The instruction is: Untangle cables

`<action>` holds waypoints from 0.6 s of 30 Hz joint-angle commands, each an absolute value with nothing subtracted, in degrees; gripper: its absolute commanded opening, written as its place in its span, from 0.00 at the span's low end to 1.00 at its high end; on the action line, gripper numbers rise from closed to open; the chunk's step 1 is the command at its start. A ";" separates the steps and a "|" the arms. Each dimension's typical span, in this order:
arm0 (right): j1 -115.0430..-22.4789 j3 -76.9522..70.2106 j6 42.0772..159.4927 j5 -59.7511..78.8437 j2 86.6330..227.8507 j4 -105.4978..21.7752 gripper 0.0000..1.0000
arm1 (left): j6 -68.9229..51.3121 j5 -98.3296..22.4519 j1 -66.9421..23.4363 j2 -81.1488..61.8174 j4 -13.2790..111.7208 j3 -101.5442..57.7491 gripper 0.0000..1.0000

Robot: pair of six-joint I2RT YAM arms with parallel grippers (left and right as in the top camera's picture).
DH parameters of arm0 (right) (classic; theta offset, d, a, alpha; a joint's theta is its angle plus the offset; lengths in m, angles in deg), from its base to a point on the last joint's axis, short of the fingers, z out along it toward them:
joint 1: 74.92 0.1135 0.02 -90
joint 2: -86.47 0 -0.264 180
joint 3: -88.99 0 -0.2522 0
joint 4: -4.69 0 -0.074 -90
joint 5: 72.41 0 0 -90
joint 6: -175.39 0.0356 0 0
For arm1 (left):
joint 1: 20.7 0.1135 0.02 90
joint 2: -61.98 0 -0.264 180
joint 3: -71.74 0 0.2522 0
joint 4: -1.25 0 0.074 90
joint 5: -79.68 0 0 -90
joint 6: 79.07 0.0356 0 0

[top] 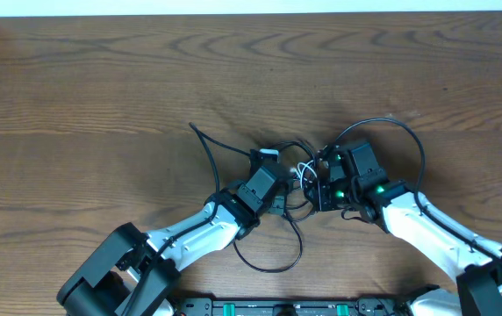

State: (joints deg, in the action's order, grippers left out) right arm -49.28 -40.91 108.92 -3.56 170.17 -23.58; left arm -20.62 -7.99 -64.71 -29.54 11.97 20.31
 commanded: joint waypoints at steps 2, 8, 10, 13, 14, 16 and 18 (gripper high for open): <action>-48.95 -41.06 109.13 -3.21 170.43 -23.47 0.22 | -21.30 -6.64 -64.38 -29.85 12.32 19.59 0.08; -48.95 -41.06 109.11 1.62 170.43 -25.35 0.31 | -21.30 -6.62 -64.38 -29.85 12.32 19.59 0.08; -48.95 -41.06 109.16 1.58 170.43 -25.35 0.28 | -21.30 -6.62 -64.38 -29.85 12.32 19.59 0.08; -48.95 -41.06 109.13 1.58 170.45 -25.35 0.23 | -21.27 -6.62 -64.38 -29.85 12.32 19.59 0.07; -48.95 -41.06 109.13 1.58 170.45 -25.37 0.21 | -21.27 -6.62 -64.38 -29.85 12.32 19.59 0.08; -48.95 -41.06 109.13 1.56 170.43 -25.37 0.17 | -21.27 -6.62 -64.38 -29.85 12.32 19.59 0.08; -48.95 -41.06 109.13 1.56 170.43 -25.35 0.13 | -21.27 -6.62 -64.38 -29.85 12.32 19.59 0.08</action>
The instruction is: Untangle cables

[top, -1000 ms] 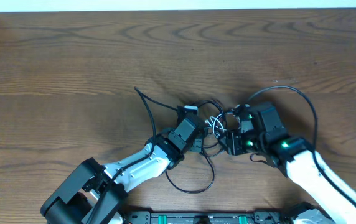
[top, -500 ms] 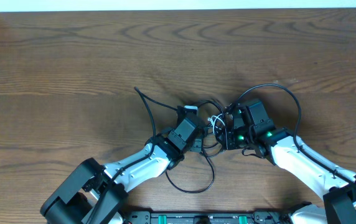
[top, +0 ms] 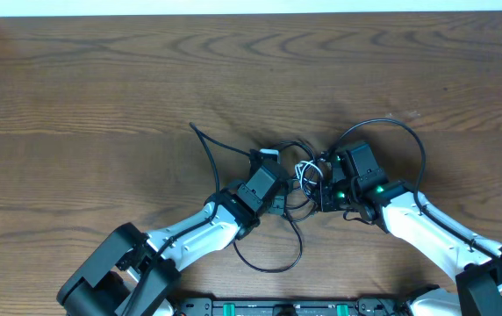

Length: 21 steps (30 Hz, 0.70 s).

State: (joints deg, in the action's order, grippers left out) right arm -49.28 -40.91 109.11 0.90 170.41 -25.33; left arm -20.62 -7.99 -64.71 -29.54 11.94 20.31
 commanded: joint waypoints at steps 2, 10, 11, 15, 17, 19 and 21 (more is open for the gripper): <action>-48.95 -41.06 109.13 1.54 170.43 -25.35 0.08 | -21.27 -6.62 -64.38 -29.85 12.32 19.59 0.08; -49.67 -40.93 108.78 -1.68 170.02 -25.50 0.01 | -21.27 -6.62 -64.38 -29.85 12.45 19.59 0.08; -50.43 -40.80 108.33 -3.25 169.47 -25.72 0.01 | -21.27 -6.62 -64.38 -29.85 12.56 19.59 0.08; -55.22 -40.06 104.48 -14.16 165.12 -27.84 0.01 | -21.06 -6.62 -64.38 -29.85 12.77 19.59 0.08; -58.17 -40.01 102.80 -21.04 161.51 -28.89 0.01 | -21.06 -6.62 -64.38 -29.85 12.75 19.59 0.08; -60.44 -40.01 101.53 -24.98 157.78 -30.14 0.01 | -21.08 -6.62 -64.38 -29.85 12.73 19.59 0.08; -62.39 -40.01 101.35 -25.63 152.99 -31.95 0.01 | -21.08 -6.62 -64.38 -29.85 12.73 19.59 0.08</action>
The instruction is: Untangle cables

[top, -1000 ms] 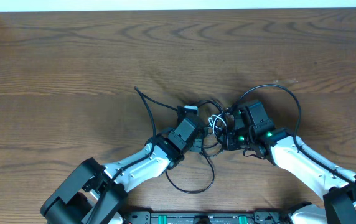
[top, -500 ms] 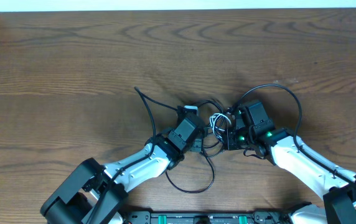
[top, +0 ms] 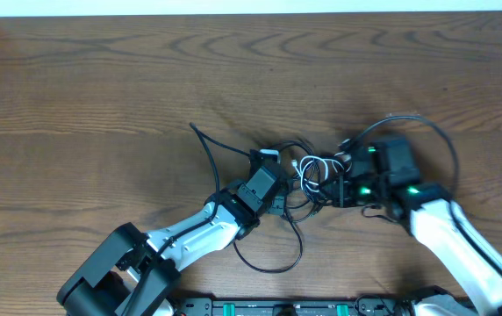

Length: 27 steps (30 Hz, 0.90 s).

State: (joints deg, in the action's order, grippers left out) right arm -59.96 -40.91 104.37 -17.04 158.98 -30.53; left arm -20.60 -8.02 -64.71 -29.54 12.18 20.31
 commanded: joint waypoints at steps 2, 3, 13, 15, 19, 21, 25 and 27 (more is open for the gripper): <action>-63.29 -40.01 101.13 -25.65 149.30 -33.15 0.01 | -21.08 -6.62 -64.38 -29.85 12.73 19.59 0.07; -63.46 -40.01 101.13 -25.65 147.70 -33.63 0.01 | -21.08 -6.62 -64.38 -29.85 12.71 19.59 0.08; -63.15 -40.01 99.91 -17.20 135.11 -41.00 0.26 | -21.12 -6.64 -64.38 -29.83 12.29 19.59 0.07; -62.32 -40.15 99.93 -15.01 135.85 -44.58 0.34 | -21.36 -6.66 -64.38 -29.83 12.25 19.59 0.07; -59.42 -40.54 102.73 -11.16 139.02 -46.62 0.40 | -22.41 -6.64 -64.38 -29.83 11.86 19.59 0.08; -57.12 -40.58 103.82 -8.32 141.58 -46.11 0.41 | -22.41 -6.66 -64.38 -29.83 11.64 19.59 0.08; -51.64 -40.58 105.55 -2.99 147.70 -43.86 0.40 | -22.39 -6.64 -64.38 -29.83 11.53 19.59 0.08; -49.23 -40.58 108.50 2.10 151.07 -42.59 0.40 | -22.37 -6.64 -64.38 -29.83 11.68 19.59 0.08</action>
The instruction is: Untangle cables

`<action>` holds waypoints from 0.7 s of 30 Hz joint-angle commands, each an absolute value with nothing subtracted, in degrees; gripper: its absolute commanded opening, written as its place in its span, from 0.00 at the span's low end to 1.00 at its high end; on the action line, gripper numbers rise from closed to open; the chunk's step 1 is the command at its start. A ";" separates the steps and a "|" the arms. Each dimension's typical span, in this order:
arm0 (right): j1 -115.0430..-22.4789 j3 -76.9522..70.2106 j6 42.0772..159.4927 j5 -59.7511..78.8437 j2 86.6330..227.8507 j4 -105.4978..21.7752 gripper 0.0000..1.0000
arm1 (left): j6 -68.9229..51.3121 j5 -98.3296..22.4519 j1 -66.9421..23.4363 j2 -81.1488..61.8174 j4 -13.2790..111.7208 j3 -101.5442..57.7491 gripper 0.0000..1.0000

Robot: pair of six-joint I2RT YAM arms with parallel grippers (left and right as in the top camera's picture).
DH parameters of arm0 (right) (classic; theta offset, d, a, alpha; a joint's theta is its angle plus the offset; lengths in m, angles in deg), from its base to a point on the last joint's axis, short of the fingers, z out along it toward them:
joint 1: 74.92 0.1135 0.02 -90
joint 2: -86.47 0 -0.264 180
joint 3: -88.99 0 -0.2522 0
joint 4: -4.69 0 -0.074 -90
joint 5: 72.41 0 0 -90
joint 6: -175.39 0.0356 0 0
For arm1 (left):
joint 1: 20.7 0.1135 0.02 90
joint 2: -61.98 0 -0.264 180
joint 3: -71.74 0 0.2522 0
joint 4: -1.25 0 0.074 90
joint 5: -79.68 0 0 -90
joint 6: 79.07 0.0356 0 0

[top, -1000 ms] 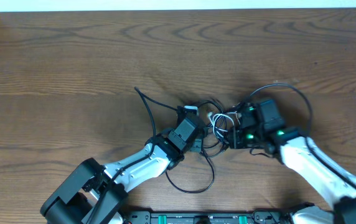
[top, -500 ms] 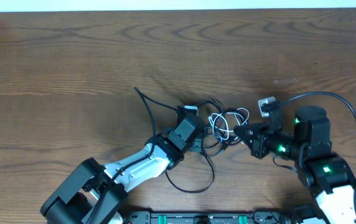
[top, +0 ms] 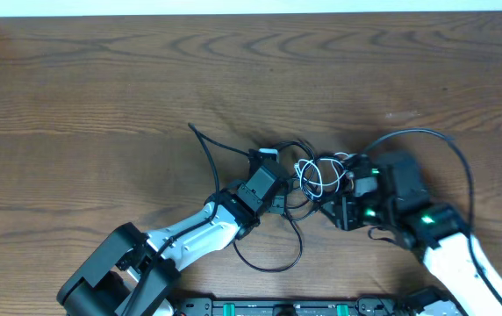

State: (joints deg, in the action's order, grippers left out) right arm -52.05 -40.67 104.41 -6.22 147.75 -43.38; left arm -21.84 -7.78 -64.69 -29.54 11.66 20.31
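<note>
A tangle of thin black and white cables lies at the table's middle. The white cable (top: 311, 177) coils between the two grippers. One black cable (top: 209, 151) runs from a free end at the upper left down into a loop by the left arm. My left gripper (top: 269, 158) is on the tangle's left side, apparently shut on black cable. My right gripper (top: 339, 209) is at the tangle's right side, fingers pointing left and closed on cable. A second black cable loop (top: 458, 154) arches over the right wrist.
The brown wooden table (top: 102, 79) stretches away on all sides. A pale wall edge runs along the far side, and the arms' base rail (top: 286, 309) sits at the near edge.
My right gripper has moved right and toward the near edge, and the black loop over it has come along. The white coil now sits looser between the grippers. The left arm is unchanged.
Both grippers first stood close together on the tangle, the right one touching the white coil. The right gripper then stood further right at each moment, with the black loop carried along and the tangle spread wider. The left gripper kept its place throughout.
</note>
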 commanded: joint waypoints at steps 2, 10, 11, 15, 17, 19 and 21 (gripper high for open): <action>-47.35 -40.58 112.70 8.11 155.37 -40.63 0.41 | -22.39 -6.64 -64.38 -29.83 11.70 19.59 0.08; -46.32 -40.58 114.12 8.79 166.91 -29.37 0.27 | -22.37 -6.64 -64.38 -29.83 11.77 19.59 0.08; -46.32 -40.58 114.10 8.53 167.79 -28.52 0.28 | -22.37 -6.64 -64.38 -29.83 11.81 19.59 0.08; -46.32 -40.58 114.10 8.42 170.63 -26.38 0.27 | -22.37 -6.62 -64.38 -29.83 11.86 19.59 0.08; -46.32 -40.58 114.10 8.42 171.48 -26.07 0.25 | -22.37 -6.62 -64.38 -29.83 11.86 19.59 0.08; -46.32 -40.58 114.10 7.96 171.94 -25.70 0.22 | -22.37 -6.62 -64.38 -29.83 11.86 19.59 0.08; -46.32 -40.58 114.10 7.63 171.98 -25.30 0.20 | -22.37 -6.62 -64.38 -29.83 11.86 19.59 0.08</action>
State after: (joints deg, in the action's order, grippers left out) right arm -46.61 -40.67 113.57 7.57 171.33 -25.59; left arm -21.91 -7.78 -64.69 -29.54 11.75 20.31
